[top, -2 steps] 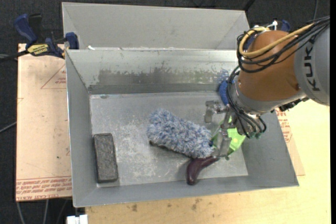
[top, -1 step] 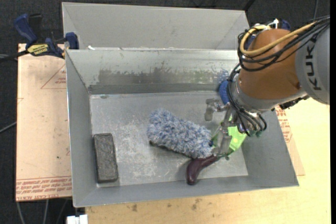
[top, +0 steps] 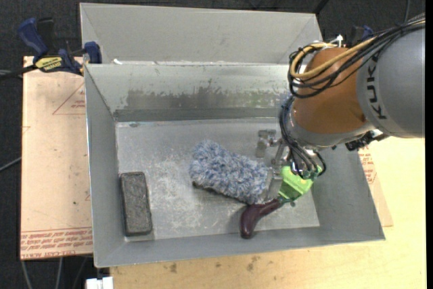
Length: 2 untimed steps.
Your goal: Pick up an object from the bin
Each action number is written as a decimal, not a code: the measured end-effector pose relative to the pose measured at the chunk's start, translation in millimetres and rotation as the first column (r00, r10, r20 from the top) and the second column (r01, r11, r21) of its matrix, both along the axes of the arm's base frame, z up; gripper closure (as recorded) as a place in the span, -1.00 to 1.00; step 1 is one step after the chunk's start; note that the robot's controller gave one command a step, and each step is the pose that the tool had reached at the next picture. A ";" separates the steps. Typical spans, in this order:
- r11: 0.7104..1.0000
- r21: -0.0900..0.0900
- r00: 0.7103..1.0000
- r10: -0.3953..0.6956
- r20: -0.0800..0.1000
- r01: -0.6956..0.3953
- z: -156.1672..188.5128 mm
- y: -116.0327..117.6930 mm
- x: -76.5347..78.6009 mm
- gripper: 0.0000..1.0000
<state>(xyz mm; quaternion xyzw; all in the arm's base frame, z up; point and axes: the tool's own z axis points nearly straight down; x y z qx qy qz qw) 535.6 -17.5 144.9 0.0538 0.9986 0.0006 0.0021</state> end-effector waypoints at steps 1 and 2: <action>0.994 0.000 0.994 -0.111 -0.008 0.111 -79.2 7.0 15.0 -1.00; 0.980 -0.001 0.980 -0.200 -0.009 0.200 -54.4 8.2 13.4 -1.00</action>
Offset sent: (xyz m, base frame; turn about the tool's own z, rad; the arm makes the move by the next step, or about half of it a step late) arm 0.0140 0.0110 -0.0226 0.3096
